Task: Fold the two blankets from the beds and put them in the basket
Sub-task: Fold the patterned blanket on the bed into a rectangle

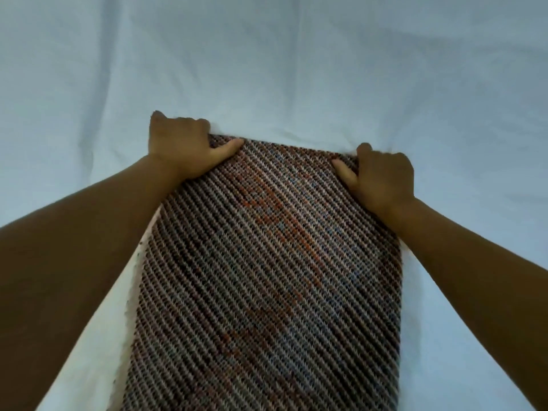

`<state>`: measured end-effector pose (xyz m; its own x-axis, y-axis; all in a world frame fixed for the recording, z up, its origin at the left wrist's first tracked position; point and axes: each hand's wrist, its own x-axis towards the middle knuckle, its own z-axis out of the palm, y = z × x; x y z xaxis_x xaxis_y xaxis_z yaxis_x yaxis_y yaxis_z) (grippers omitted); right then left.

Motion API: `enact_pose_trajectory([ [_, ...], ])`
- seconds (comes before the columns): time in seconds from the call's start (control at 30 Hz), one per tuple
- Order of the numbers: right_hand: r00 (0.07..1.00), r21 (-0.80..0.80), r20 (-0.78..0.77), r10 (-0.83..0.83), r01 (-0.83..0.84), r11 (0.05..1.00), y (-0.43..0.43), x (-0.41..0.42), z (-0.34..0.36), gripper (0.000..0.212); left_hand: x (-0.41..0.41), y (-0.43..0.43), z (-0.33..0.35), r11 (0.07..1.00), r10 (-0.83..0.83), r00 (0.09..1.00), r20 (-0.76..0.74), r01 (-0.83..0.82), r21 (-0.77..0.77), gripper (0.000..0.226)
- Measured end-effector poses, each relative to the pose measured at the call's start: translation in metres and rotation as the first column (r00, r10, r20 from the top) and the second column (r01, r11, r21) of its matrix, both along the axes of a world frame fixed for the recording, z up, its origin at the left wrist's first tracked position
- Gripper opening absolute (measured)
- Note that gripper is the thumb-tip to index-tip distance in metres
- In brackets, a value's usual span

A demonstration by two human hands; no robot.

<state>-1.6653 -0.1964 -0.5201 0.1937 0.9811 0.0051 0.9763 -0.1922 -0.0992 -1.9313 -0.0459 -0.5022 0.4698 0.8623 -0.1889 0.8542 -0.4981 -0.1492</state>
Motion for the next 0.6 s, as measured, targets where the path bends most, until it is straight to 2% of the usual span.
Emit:
enact_pose_trajectory([
  [0.1, 0.999, -0.046, 0.029, -0.039, 0.040, 0.998, 0.004, 0.010, -0.004, 0.062, -0.007, 0.005, -0.005, 1.000, 0.025, 0.999, 0.037, -0.025, 0.004, 0.078],
  [0.23, 0.985, 0.013, 0.079, -0.157, 0.156, 0.988, 0.005, 0.001, -0.015, 0.058, 0.013, -0.008, -0.015, 0.987, 0.148, 0.988, 0.043, -0.150, 0.063, 0.067],
  [0.3, 0.964, -0.003, 0.075, -0.253, 0.254, 0.967, 0.003, -0.009, -0.011, 0.057, 0.026, -0.024, -0.010, 0.988, 0.110, 0.986, 0.122, -0.122, 0.095, 0.052],
  [0.37, 0.943, -0.004, -0.004, -0.334, 0.334, 0.943, -0.002, -0.022, 0.000, 0.057, 0.044, -0.054, 0.000, 0.998, -0.032, 0.951, 0.308, 0.012, 0.066, 0.045],
  [0.43, 0.945, 0.053, -0.116, -0.307, 0.314, 0.948, -0.015, -0.047, 0.010, 0.058, 0.062, -0.108, 0.005, 0.988, -0.136, 0.879, 0.457, 0.151, 0.003, 0.047],
  [0.47, 0.946, 0.090, -0.178, -0.272, 0.291, 0.953, -0.027, -0.063, 0.013, 0.057, 0.068, -0.137, 0.006, 0.980, -0.133, 0.861, 0.490, 0.188, -0.064, 0.049],
  [0.53, 0.930, 0.072, -0.288, -0.229, 0.259, 0.963, -0.062, -0.094, 0.015, 0.054, 0.069, -0.185, 0.001, 0.961, -0.068, 0.882, 0.465, 0.184, -0.208, 0.054],
  [0.6, 0.931, -0.050, -0.291, -0.222, 0.217, 0.975, -0.102, -0.107, 0.009, 0.056, 0.056, -0.209, -0.014, 0.967, -0.052, 0.927, 0.372, 0.139, -0.212, 0.058],
])
